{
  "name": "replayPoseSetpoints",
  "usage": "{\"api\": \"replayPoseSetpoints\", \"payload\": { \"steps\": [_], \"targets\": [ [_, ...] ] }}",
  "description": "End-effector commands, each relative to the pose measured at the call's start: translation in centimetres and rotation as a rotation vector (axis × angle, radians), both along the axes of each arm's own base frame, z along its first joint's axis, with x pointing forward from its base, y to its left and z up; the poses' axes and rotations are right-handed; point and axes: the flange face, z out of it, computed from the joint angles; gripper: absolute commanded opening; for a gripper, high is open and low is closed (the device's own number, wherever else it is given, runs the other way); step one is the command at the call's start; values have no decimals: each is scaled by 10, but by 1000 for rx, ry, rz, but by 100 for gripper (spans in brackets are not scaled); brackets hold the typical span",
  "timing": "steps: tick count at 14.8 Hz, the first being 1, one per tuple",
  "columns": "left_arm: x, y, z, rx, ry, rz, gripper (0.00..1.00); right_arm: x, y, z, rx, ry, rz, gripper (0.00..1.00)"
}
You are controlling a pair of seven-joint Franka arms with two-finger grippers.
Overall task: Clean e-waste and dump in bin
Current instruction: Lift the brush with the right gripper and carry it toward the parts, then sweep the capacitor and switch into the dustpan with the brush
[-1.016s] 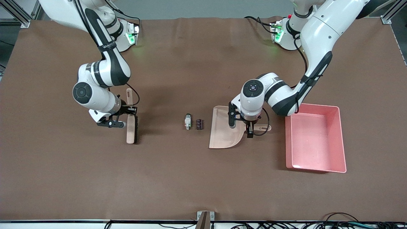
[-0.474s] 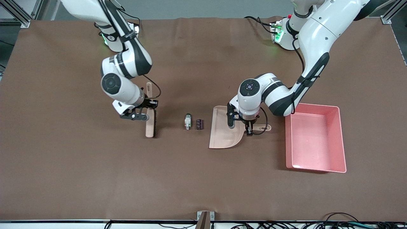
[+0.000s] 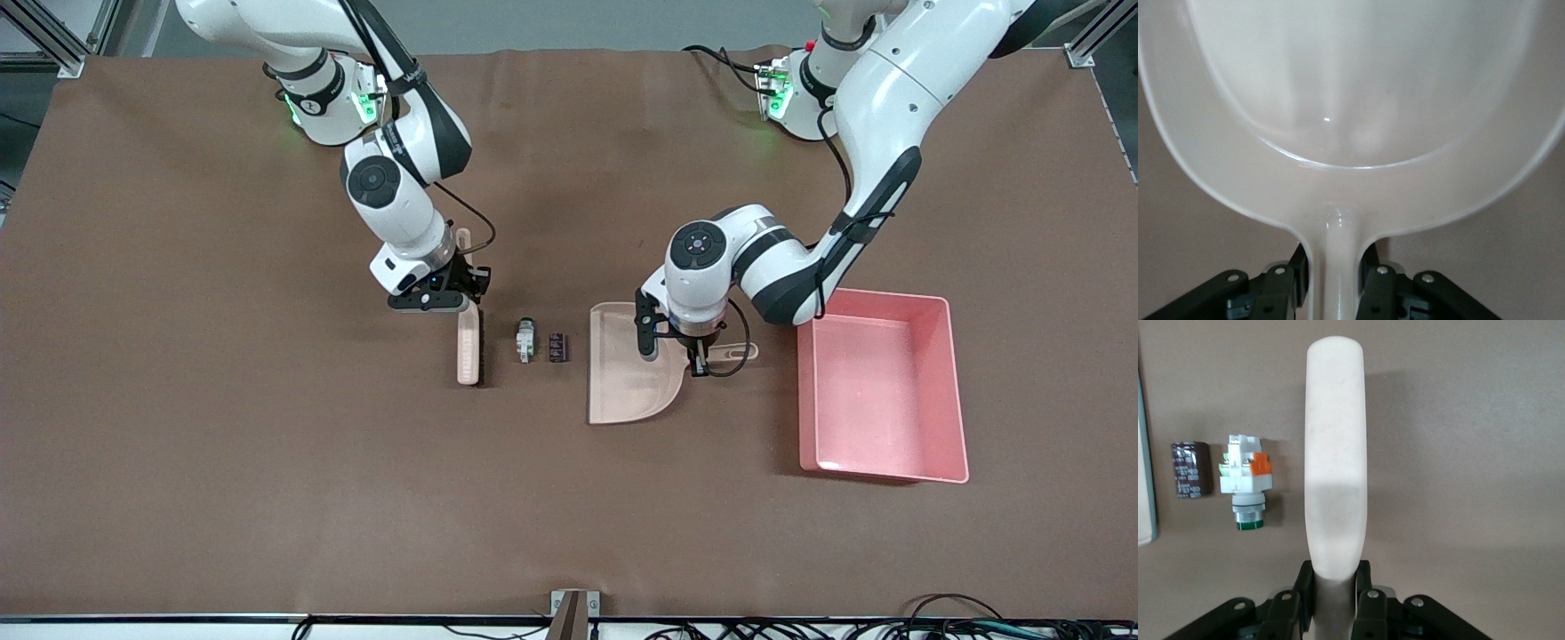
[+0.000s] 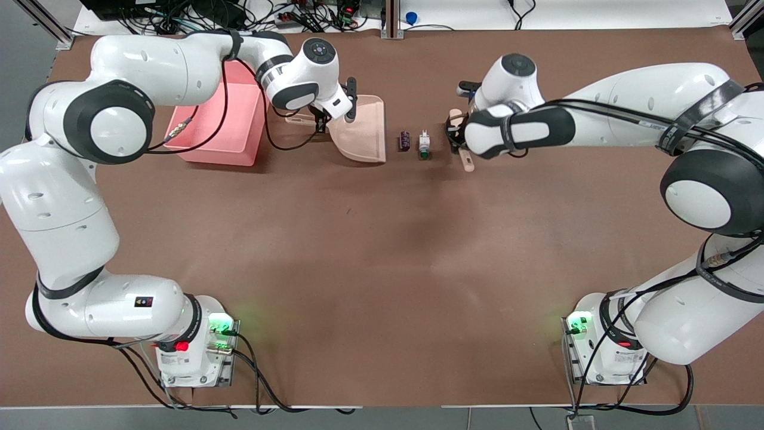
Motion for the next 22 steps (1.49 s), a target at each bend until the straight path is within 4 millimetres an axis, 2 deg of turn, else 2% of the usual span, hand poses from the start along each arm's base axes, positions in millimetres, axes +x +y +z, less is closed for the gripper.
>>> {"api": "replayPoseSetpoints", "payload": {
  "steps": [1, 4, 6, 9, 12, 15, 19, 22],
  "targets": [
    [3, -3, -2, 14, -6, 2, 17, -20, -10, -9, 27, -68, -33, 1],
    [3, -3, -4, 21, -2, -29, 2, -45, -2, -19, 57, -103, -103, 1],
    [3, -3, -5, 26, 4, -63, 1, -48, 4, -19, 69, -94, -152, 1],
    [8, -3, -7, 57, 15, -233, 0, -63, 27, -20, 101, -98, -205, 1],
    [10, -4, -6, 53, 12, -227, 0, -74, 39, -22, 109, -96, -202, 1],
    [10, -3, -7, 58, 18, -202, 0, -83, 48, -44, 107, -100, -221, 1],
    [3, -23, 2, 124, 33, -212, 0, -75, 74, -49, 140, -94, -301, 1],
    [5, -21, 5, 164, 46, -200, 0, -60, 91, -46, 168, -101, -331, 1]
  ]
}}
